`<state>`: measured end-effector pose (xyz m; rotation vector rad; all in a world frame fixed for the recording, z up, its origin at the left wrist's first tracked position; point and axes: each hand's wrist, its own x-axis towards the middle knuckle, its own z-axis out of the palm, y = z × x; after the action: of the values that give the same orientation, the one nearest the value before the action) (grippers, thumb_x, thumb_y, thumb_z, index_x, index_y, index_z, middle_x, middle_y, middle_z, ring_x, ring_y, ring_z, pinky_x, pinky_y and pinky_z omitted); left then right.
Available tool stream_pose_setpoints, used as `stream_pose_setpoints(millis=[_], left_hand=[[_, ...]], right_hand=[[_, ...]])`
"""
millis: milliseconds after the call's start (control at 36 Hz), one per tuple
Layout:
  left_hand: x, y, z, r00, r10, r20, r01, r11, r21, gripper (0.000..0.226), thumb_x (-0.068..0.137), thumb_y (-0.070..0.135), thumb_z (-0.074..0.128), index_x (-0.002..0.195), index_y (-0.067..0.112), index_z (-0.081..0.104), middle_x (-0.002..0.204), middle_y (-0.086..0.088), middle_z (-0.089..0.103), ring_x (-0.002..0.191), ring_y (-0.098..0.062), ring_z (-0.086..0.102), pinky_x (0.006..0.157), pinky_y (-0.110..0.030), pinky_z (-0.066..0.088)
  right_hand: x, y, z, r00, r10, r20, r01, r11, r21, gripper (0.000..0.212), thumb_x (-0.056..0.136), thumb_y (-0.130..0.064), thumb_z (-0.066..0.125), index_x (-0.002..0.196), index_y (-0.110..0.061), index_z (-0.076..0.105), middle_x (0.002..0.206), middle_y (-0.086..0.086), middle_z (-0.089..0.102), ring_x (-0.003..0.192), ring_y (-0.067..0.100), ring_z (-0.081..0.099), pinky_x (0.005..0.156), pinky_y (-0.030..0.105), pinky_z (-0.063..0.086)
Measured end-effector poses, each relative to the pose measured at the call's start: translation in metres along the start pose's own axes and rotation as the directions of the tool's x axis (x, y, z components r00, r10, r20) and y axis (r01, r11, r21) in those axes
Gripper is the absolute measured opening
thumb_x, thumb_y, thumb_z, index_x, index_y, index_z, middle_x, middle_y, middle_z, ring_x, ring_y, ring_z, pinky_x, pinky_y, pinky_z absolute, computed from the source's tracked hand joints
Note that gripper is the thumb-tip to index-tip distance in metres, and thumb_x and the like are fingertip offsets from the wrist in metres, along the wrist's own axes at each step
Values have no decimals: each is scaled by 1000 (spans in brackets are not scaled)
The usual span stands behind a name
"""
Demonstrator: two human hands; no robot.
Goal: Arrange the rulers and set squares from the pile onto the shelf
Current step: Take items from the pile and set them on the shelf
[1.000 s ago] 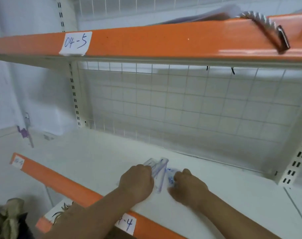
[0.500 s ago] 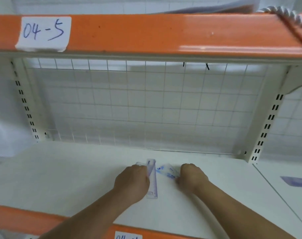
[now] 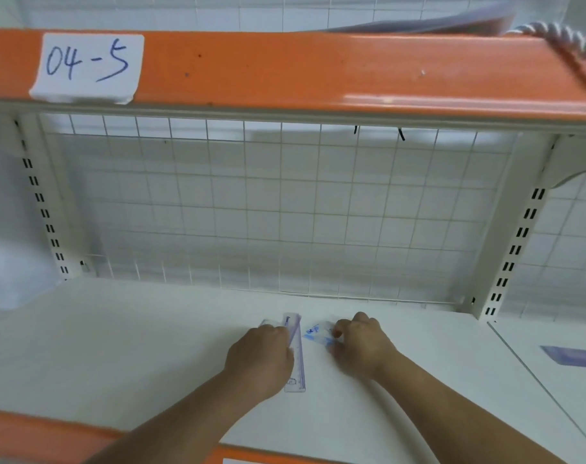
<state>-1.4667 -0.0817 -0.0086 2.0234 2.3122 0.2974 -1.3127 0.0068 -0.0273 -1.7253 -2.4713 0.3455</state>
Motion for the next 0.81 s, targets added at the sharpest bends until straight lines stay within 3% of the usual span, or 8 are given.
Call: stream_pose_setpoints(millis=[139,389,500,556,639,694,750,806], left_hand=[[-2,-2,1,1000,-9,1,9,1000,-2,26,98,24,37,109,16,59,114,-2,56,106,-20,56,80,-30,45],[-2,2,-1,1000,-7,3,7,1000,4,26,98,25,37,111,16,58,115,-2,56,107,-21,56,82,-30,46],[-3,8,-3,1000,26,-6,-26,1000,0,19,99,26,37,108,18,52,112,-4,55,105,-22,56,77,-30,44],[-3,11,-5,999,38,-15,-38,999,-11,6,99,26,38,94,24,41,111,-3,56,108,-21,53,77,-30,44],[-4,14,-5,999,37,-3,-37,999,-5,12,100,26,38,91,23,30,112,-3,57,112,-20,49,80,-31,45],[-5,15,-6,999,32,1,-32,999,-8,11,100,26,38,92,23,31,112,-3,58,112,-19,49,81,-32,45],[-5,15,-7,999,39,1,-39,999,-6,11,100,25,38,92,22,31,111,-4,59,111,-19,49,80,-31,46],[-6,15,-7,999,43,2,-43,999,-10,11,100,25,38,92,23,30,110,-4,59,111,-19,49,79,-31,45]], right_hand=[[4,-2,0,999,18,27,-18,1000,2,30,93,-39,49,115,-20,57,121,7,42,116,26,40,94,32,43],[-1,9,-5,997,2,75,8,991,-134,32,97,-26,42,121,-6,48,123,14,40,115,29,41,91,33,41],[-5,13,-7,996,7,94,9,986,-169,31,96,-23,43,121,-4,48,123,16,42,113,30,46,86,31,42],[-6,15,-8,994,16,108,4,982,-187,33,96,-24,45,121,-3,46,123,17,44,112,31,48,81,30,41],[-8,15,-16,988,27,153,5,979,-204,30,95,-21,47,119,-3,46,121,16,47,112,30,49,80,28,38],[-9,16,-22,981,39,188,3,976,-217,10,94,-17,46,98,-9,50,109,13,50,103,27,50,81,27,39],[-8,19,-24,980,61,191,-18,976,-218,24,92,-17,47,71,-15,37,90,6,46,88,23,45,73,25,35],[-6,22,-25,975,79,206,-31,974,-226,34,92,-18,49,64,-16,30,73,1,41,80,21,44,71,22,33]])
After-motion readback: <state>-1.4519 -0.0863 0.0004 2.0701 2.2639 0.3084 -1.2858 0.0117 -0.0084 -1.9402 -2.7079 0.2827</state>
